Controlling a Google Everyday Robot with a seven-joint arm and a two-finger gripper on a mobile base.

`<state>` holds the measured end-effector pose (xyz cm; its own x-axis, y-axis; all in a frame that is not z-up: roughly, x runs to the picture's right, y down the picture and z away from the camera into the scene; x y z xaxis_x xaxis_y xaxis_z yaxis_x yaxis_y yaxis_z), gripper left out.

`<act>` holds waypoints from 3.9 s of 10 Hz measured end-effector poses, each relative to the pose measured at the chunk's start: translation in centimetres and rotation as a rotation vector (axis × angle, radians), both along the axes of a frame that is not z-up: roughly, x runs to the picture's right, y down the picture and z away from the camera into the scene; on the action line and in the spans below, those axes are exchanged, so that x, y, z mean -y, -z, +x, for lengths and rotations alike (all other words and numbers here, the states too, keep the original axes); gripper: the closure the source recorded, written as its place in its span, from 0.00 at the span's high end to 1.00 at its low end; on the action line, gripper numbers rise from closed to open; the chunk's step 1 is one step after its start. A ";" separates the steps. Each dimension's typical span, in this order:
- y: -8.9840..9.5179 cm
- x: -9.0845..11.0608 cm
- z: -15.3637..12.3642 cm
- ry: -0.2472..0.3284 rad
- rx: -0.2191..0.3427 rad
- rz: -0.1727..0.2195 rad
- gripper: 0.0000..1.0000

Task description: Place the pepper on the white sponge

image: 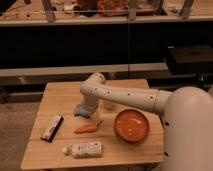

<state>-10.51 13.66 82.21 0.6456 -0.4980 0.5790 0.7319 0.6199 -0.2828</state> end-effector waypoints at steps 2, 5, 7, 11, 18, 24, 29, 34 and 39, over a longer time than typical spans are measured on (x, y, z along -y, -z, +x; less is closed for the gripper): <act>-0.1 -0.1 0.0 -0.001 -0.002 -0.001 0.80; 0.3 -0.4 0.9 -0.063 -0.026 -0.027 0.80; 0.7 -0.9 1.2 -0.093 -0.047 -0.038 0.80; 1.4 -1.5 1.5 -0.148 -0.079 -0.052 0.80; 1.0 -2.8 3.6 -0.374 -0.103 -0.097 0.80; 0.0 -4.2 4.0 -0.524 -0.083 -0.152 0.80; -0.4 -5.0 3.9 -0.580 -0.060 -0.214 0.80; -0.7 -5.7 4.1 -0.637 -0.088 -0.259 0.80; -1.7 -6.4 4.5 -0.646 -0.128 -0.292 0.80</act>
